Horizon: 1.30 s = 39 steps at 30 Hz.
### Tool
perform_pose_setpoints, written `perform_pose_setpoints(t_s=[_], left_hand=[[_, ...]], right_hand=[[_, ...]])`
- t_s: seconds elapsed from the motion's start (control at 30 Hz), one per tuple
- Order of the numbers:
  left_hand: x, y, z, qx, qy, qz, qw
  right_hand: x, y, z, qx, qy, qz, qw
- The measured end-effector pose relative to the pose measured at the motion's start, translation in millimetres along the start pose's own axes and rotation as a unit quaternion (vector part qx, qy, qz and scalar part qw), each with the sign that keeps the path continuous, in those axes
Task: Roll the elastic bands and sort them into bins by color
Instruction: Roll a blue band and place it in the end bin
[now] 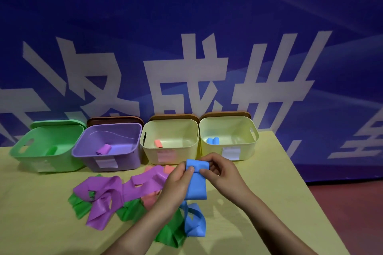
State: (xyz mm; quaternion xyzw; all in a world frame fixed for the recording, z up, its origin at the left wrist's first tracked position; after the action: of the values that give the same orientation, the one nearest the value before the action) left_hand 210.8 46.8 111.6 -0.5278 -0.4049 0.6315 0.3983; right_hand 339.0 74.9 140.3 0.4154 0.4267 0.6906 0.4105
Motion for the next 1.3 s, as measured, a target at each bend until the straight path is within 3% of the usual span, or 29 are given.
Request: perform_pose_setpoints(t_s=[0.17, 0.57, 0.7, 0.87, 1.03, 1.13, 1.3], left_hand=[[5, -11, 9, 0.061, -0.029, -0.048, 0.997], [22, -15, 28, -0.164, 0.003, 0.053, 0.985], [21, -7, 21, -0.166, 0.025, 0.071, 0.983], [4, 4, 10, -0.192, 0.040, 0.099, 0.976], [-10, 7, 20, -0.198, 0.022, 0.086, 0.976], [-12, 4, 35, -0.176, -0.002, 0.059, 0.983], [-13, 12, 31, -0.072, 0.019, 0.019, 0.997]], right_hand=[[7, 5, -10, 0.002, -0.014, 0.057, 0.998], [33, 3, -12, -0.023, -0.080, 0.093, 0.992], [20, 4, -3, -0.040, -0.113, 0.100, 0.988], [-2, 8, -4, -0.112, -0.095, 0.149, 0.978], [-2, 17, -20, -0.122, -0.004, 0.192, 0.974], [-1, 14, -28, -0.034, 0.036, 0.145, 0.988], [-4, -12, -26, 0.074, -0.009, -0.036, 0.997]])
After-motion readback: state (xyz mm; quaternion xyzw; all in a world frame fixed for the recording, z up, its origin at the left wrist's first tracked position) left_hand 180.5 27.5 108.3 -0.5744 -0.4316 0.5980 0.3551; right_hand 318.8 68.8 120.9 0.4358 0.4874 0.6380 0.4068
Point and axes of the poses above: each hand's wrist, its own x-axis towards the middle knuckle, its own z-axis out of the back of the hand, y = z × x, the point moved 8 cm from there along x, towards the middle knuckle, and after that the axes turned 8 degrees about z, right-handed, at the moved point
